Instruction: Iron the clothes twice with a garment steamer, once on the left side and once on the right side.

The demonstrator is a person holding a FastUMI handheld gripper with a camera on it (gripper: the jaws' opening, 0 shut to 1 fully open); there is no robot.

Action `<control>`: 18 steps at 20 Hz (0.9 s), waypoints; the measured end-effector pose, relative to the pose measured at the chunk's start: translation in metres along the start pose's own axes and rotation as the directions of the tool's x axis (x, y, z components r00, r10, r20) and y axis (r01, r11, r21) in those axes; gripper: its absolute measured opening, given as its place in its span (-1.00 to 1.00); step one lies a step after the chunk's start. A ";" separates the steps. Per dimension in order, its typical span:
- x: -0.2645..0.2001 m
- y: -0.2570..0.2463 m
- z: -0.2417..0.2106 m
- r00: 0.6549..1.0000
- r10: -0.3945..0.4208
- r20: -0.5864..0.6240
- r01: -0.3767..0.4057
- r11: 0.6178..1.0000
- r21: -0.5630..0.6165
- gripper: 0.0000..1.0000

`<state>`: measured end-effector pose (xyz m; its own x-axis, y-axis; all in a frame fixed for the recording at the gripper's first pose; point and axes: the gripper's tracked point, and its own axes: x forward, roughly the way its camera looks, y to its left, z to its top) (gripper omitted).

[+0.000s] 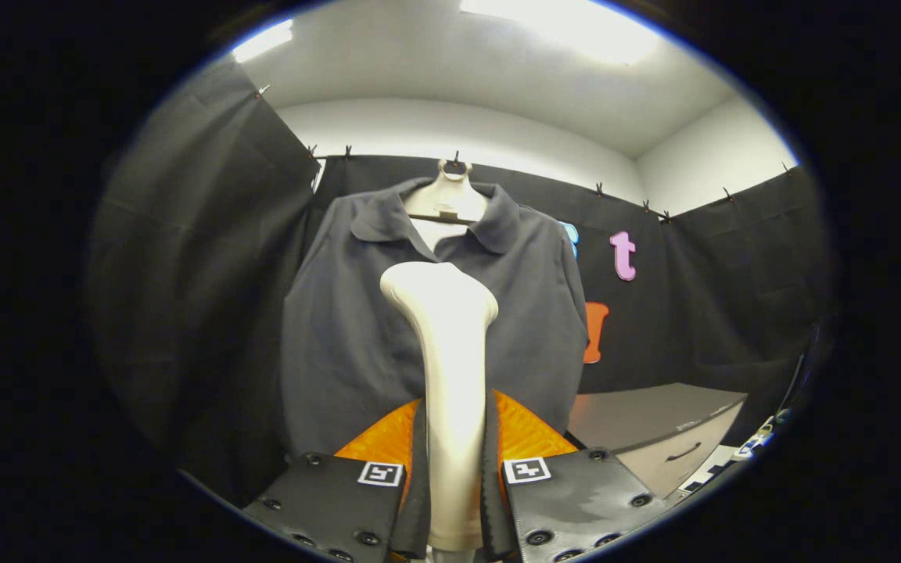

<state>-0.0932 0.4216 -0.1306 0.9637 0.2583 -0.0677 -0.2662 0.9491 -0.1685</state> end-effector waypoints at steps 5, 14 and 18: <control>0.020 0.046 0.032 0.993 0.116 0.034 -0.118 0.990 0.073 -0.34; 0.064 0.069 0.045 0.987 0.153 0.050 -0.155 0.987 0.039 -0.34; 0.067 0.074 0.035 0.985 0.170 0.016 -0.171 0.984 0.042 -0.34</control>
<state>-0.0474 0.5158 -0.1132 0.9045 0.4190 -0.0796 -0.4258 0.8977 -0.1130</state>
